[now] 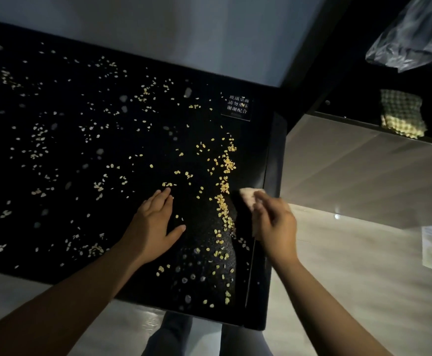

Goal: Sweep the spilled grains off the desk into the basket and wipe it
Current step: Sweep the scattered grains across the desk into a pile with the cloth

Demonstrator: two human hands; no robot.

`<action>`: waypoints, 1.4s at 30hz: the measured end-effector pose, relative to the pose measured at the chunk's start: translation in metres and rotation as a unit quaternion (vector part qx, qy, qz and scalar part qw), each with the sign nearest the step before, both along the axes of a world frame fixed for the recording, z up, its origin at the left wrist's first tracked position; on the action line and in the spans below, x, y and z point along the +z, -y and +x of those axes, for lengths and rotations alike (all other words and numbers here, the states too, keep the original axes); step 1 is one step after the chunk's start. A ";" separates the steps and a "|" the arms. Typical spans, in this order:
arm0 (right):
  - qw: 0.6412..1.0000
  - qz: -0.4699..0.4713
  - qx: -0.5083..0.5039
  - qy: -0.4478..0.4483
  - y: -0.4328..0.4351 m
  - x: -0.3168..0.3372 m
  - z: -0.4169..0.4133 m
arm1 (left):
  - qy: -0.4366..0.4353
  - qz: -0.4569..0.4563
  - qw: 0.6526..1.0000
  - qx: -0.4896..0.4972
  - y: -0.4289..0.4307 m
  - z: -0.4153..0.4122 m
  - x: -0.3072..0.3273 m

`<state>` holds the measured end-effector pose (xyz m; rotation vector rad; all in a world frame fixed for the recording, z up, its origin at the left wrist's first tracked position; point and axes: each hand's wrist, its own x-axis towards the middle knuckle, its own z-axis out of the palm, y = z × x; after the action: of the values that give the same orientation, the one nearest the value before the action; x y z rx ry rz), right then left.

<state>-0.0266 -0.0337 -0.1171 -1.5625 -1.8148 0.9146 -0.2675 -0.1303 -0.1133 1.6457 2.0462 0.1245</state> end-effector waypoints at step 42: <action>0.988 -0.034 -0.132 0.071 0.129 -0.009 0.023 | -0.025 -0.032 0.995 -0.086 0.082 -0.003 -0.003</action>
<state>-0.0033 -0.1624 -0.1264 -1.8995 -1.6304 0.7639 -0.2704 -0.2124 -0.1160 1.7909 1.9141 -0.0424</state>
